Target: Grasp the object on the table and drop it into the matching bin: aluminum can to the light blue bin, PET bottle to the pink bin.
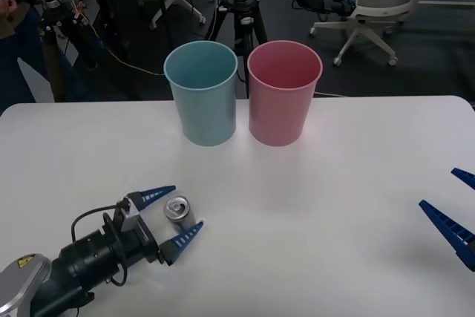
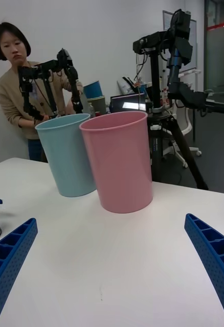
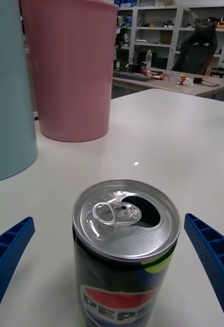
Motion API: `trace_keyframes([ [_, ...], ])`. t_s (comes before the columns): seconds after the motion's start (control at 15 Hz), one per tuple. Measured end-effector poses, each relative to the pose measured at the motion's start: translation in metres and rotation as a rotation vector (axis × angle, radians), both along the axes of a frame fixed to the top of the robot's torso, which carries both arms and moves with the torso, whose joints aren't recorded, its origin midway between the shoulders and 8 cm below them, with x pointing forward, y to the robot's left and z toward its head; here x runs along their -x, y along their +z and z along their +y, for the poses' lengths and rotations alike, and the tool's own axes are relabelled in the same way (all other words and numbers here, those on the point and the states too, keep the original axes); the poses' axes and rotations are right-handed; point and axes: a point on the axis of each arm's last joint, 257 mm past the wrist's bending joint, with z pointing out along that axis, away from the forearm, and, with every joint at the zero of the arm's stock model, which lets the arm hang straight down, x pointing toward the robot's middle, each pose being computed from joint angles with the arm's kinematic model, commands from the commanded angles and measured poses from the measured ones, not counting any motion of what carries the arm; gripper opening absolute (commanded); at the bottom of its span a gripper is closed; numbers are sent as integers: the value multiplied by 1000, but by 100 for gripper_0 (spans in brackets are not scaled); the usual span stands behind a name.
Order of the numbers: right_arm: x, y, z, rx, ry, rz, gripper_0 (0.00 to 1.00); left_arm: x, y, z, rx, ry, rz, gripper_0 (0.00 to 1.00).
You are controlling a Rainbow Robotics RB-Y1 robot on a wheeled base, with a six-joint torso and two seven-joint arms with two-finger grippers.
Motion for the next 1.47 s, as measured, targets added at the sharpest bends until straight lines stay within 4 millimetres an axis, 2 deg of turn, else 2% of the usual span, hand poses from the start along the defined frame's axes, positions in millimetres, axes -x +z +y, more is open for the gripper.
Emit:
trace_keyframes([
  [0.13,0,0,0,0,0,0,100,0,-2,-6,-2,-7,6,100],
  [0.2,0,0,0,0,0,0,100,-1,-2,-7,-1,-7,9,71],
  [0.27,0,0,0,0,0,0,100,-1,-2,-8,-2,-6,9,11],
  [0.33,0,0,0,0,0,0,100,-1,-3,-8,-3,-5,10,0],
  [1.13,0,0,0,0,0,0,100,-4,8,0,22,0,2,0],
  [1.47,0,0,0,0,0,0,100,-4,34,38,20,66,-41,0],
])
